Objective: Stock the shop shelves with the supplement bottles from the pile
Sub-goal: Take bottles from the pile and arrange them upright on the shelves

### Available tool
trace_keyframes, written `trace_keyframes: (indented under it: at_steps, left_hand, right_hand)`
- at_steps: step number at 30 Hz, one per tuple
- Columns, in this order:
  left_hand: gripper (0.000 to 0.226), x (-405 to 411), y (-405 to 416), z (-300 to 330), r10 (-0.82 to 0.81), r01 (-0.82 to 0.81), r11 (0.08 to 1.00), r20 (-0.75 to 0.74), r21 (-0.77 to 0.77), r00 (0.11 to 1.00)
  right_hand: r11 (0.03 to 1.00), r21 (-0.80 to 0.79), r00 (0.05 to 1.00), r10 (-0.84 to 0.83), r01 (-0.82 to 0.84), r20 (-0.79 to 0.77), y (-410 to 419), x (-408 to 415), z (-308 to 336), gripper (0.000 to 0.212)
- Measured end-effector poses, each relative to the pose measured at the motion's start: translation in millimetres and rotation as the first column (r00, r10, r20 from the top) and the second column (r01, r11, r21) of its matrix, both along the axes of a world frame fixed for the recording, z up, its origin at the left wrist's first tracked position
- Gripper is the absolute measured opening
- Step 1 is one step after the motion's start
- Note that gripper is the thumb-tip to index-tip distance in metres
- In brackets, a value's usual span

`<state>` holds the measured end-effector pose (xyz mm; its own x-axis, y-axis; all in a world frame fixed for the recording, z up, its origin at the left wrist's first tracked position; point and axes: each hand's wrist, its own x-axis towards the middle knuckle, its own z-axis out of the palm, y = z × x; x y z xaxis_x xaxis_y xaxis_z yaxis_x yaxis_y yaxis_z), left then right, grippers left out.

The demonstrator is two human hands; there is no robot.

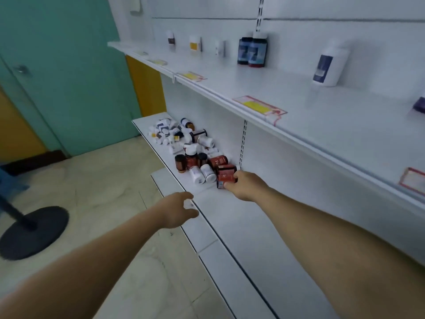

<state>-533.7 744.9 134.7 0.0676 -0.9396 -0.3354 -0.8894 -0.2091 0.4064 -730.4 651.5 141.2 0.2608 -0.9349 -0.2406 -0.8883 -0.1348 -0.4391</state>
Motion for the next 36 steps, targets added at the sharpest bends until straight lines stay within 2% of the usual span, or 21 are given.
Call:
trace_keyframes:
  at_steps: [7,11,12,14,18,21,22,23,25,28,32,34,36]
  left_hand:
    - [0.06,97.8,-148.1,-15.6,-0.157,0.156,0.987,0.024,0.047,0.987]
    - [0.04,143.1,-238.8,-37.0,-0.335,0.332,0.942,0.051,0.045,0.941]
    - [0.04,151.8,-261.9,-41.9,-0.372,0.371,0.928,0.037,0.04,0.927]
    - [0.046,163.7,-301.0,-51.8,-0.403,0.403,0.915,0.021,0.011,0.915]
    - [0.074,177.1,-364.2,-78.5,-0.415,0.42,0.904,0.077,-0.076,0.907]
    - [0.088,176.6,-395.5,-107.1,-0.449,0.451,0.892,0.063,-0.027,0.892]
    - [0.088,175.4,-402.1,-117.7,-0.457,0.458,0.889,0.053,-0.001,0.888]
    - [0.087,173.1,-405.5,-125.2,-0.459,0.459,0.888,0.034,0.021,0.888]
    - [0.083,170.8,-412.1,-142.2,-0.45,0.45,0.893,-0.01,0.026,0.893]
    - [0.069,170.2,-419.4,-154.7,-0.403,0.4,0.914,-0.038,-0.065,0.914]
    - [0.052,167.8,-425.7,-157.4,-0.368,0.354,0.927,-0.116,-0.122,0.923]
    - [0.051,169.8,-426.7,-152.6,-0.328,0.301,0.941,-0.197,-0.157,0.924]
    - [0.049,174.6,-426.4,-140.8,-0.291,0.22,0.945,-0.314,-0.242,0.904]
  right_hand:
    - [0.976,0.075,0.979,-0.204,0.205,-0.026,-91.7,64.5,-43.9,0.05]
    - [0.933,0.099,0.937,-0.349,0.346,0.011,-120.4,99.3,-73.6,0.017]
    - [0.918,0.096,0.921,-0.388,0.384,0.028,-127.9,107.1,-81.3,0.018]
    - [0.888,0.106,0.891,-0.453,0.447,0.041,-143.6,120.7,-98.3,0.023]
    - [0.824,0.09,0.829,-0.559,0.559,-0.032,-175.9,140.8,-128.7,0.027]
    - [0.766,0.141,0.759,-0.642,0.627,0.108,-190.2,151.0,-146.1,0.037]
    - [0.765,0.095,0.752,-0.644,0.637,0.142,-193.0,154.7,-151.5,0.04]
    - [0.725,0.096,0.699,-0.685,0.682,0.204,-196.7,154.1,-161.0,0.042]
    - [0.61,0.221,0.583,-0.792,0.761,0.181,-200.9,152.1,-187.3,0.048]
    - [0.44,0.259,0.407,-0.897,0.86,0.172,-204.2,152.7,-206.2,0.049]
    - [0.281,0.322,0.191,-0.94,0.904,0.283,-211.6,152.0,-210.9,0.055]
    - [0.161,0.434,-0.022,-0.922,0.886,0.387,-209.8,151.0,-206.2,0.066]
    - [0.111,0.584,-0.254,-0.824,0.804,0.507,-197.6,150.4,-198.5,0.073]
